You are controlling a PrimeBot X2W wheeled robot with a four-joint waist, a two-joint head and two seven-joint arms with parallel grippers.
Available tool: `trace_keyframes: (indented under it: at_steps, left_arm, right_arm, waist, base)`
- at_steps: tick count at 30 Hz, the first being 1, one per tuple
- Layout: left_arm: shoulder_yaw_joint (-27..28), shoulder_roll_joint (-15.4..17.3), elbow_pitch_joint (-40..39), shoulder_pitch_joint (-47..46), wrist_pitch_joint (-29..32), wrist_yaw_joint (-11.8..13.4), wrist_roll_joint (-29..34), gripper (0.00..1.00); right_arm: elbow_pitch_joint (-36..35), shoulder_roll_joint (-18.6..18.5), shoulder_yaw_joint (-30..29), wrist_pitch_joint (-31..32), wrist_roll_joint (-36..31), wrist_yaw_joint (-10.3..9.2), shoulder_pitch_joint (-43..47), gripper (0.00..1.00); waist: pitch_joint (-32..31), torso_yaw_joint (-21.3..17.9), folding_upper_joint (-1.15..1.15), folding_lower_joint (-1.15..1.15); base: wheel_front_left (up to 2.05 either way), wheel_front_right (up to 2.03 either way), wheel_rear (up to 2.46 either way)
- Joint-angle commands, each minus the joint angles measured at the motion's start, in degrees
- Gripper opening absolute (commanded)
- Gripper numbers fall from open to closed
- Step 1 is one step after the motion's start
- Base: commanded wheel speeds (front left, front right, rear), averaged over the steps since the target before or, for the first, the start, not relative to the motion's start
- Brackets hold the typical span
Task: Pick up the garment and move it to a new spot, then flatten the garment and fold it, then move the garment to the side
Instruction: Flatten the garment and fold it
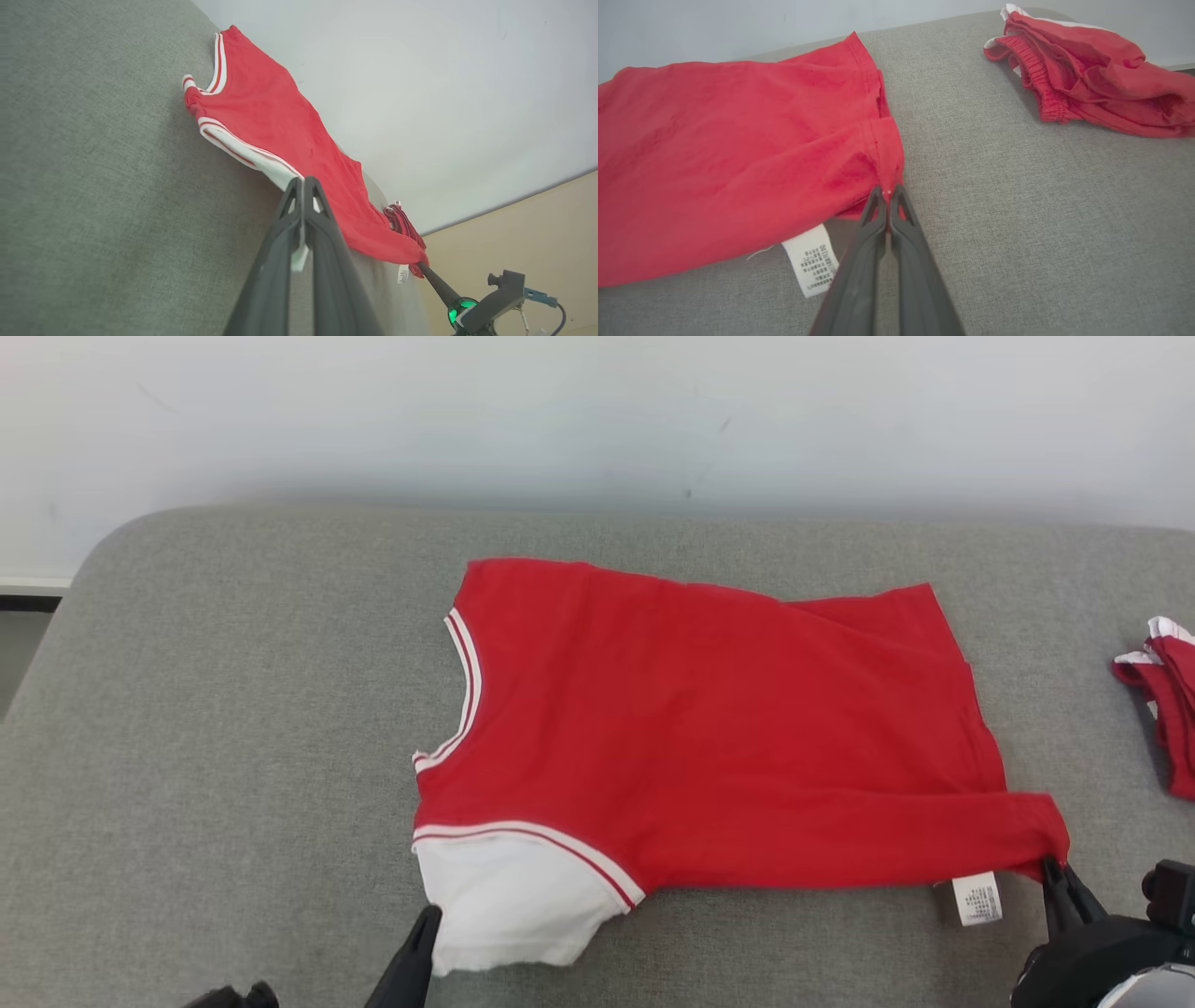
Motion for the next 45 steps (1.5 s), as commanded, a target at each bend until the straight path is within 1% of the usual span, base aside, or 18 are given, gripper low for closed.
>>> trace_keyframes:
  at_steps: [1, 7, 13, 14, 19, 23, 26, 30, 32, 35, 38, 42, 45]
  left_arm:
    - [0.27, 0.35, -0.58, 1.26, 0.39, -0.05, -0.86, 0.00]
    - [-0.48, 2.69, -2.99, 4.86, 4.24, -0.16, -4.63, 0.00]
    - [-1.19, 5.04, -5.45, 7.56, 8.34, 0.30, -7.71, 0.00]
    - [-1.26, 5.69, -6.39, 8.57, 9.66, 0.34, -9.24, 0.00]
    - [-0.59, 7.12, -8.99, 10.66, 12.15, 0.67, -13.08, 0.00]
    - [-0.64, 8.66, -10.65, 12.39, 14.37, 1.40, -15.14, 0.00]
    - [-0.57, 10.01, -11.63, 13.81, 15.93, 2.57, -16.29, 0.00]
    - [-0.53, 11.33, -13.49, 15.28, 17.64, 3.78, -17.67, 0.00]
    - [0.51, 11.27, -14.29, 15.34, 16.74, 3.94, -17.85, 0.00]
    - [1.17, 10.76, -14.64, 13.66, 15.64, 3.48, -16.63, 0.00]
    - [0.87, 10.30, -13.98, 11.58, 15.27, 3.08, -15.39, 0.00]
    - [0.14, 8.40, -10.96, 6.04, 13.82, 2.68, -11.91, 0.00]
    - [-0.63, 6.40, -7.95, 0.76, 12.36, 2.32, -8.81, 0.00]
  right_arm:
    - [-0.23, 0.26, -0.26, 0.51, 0.60, -0.14, 0.82, 0.00]
    - [-0.93, 0.51, -0.34, 4.68, 1.55, -0.14, 3.10, 0.00]
    - [-2.83, 0.62, -1.17, 10.83, 4.20, -0.14, 6.16, 0.00]
    - [-3.58, 0.63, -1.82, 12.22, 5.79, -0.14, 6.96, 0.00]
    - [-5.06, 0.65, -3.43, 14.27, 7.54, -0.14, 8.73, 0.00]
    - [-5.38, 0.64, -4.14, 16.37, 8.17, -0.14, 10.39, 0.00]
    - [-6.13, 0.65, -4.91, 18.11, 7.67, -0.14, 11.74, 0.00]
    - [-6.99, 0.62, -4.73, 19.80, 8.90, -0.14, 13.19, 0.00]
    - [-7.38, 0.64, -4.40, 19.37, 9.26, -0.13, 13.37, 0.00]
    - [-7.73, 0.65, -3.25, 18.01, 10.45, -0.13, 12.71, 0.00]
    - [-8.07, 0.61, -2.53, 16.81, 11.12, -0.13, 11.94, 0.00]
    - [-8.87, 0.64, -1.50, 14.14, 10.21, -0.13, 9.90, 0.00]
    - [-8.80, 0.44, -0.46, 12.44, 10.37, -0.13, 7.79, 0.00]
  waist:
    - [-0.37, 0.25, 0.00, 0.00]
    - [-0.81, 0.63, 0.00, 0.00]
    - [-1.05, 0.56, 0.00, 0.00]
    - [-1.26, 0.38, 0.00, 0.00]
    - [-1.78, 0.02, 0.00, 0.00]
    - [-2.28, -0.20, 0.00, 0.00]
    - [-2.44, -0.32, 0.00, 0.00]
    - [-2.40, -0.55, 0.00, 0.00]
    - [-2.26, -0.64, 0.00, 0.00]
    - [-1.96, -0.70, 0.00, 0.00]
    - [-1.68, -0.64, 0.00, 0.00]
    - [-0.89, -0.72, 0.00, 0.00]
    - [0.28, -0.86, 0.00, 0.00]
  base:
    - [0.00, 0.00, 0.00]
    - [0.00, 0.00, 0.00]
    - [0.00, 0.00, 0.00]
    - [0.00, 0.00, 0.00]
    - [0.00, 0.00, 0.00]
    - [0.00, 0.00, 0.00]
    - [0.00, 0.00, 0.00]
    - [0.00, 0.00, 0.00]
    - [0.00, 0.00, 0.00]
    - [0.00, 0.00, 0.00]
    - [0.00, 0.00, 0.00]
    - [0.00, 0.00, 0.00]
    - [0.00, 0.00, 0.00]
